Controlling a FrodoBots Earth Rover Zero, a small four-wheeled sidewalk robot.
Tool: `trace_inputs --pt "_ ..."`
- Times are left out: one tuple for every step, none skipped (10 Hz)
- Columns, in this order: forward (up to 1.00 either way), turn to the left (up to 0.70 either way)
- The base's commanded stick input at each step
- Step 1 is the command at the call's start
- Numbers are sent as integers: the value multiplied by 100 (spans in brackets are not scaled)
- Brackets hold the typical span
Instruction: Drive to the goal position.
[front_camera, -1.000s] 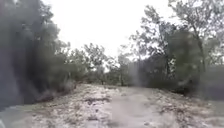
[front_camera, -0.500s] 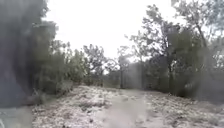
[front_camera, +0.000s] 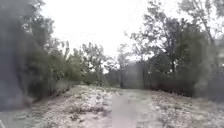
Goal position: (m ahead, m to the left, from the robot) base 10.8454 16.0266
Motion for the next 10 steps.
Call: trace_inputs --pt "85 0" --pt "85 0" --pt "85 0" --pt "85 0" --pt "85 0" --pt "85 0" --pt "85 0" --pt "85 0" --pt "85 0" --pt "85 0"
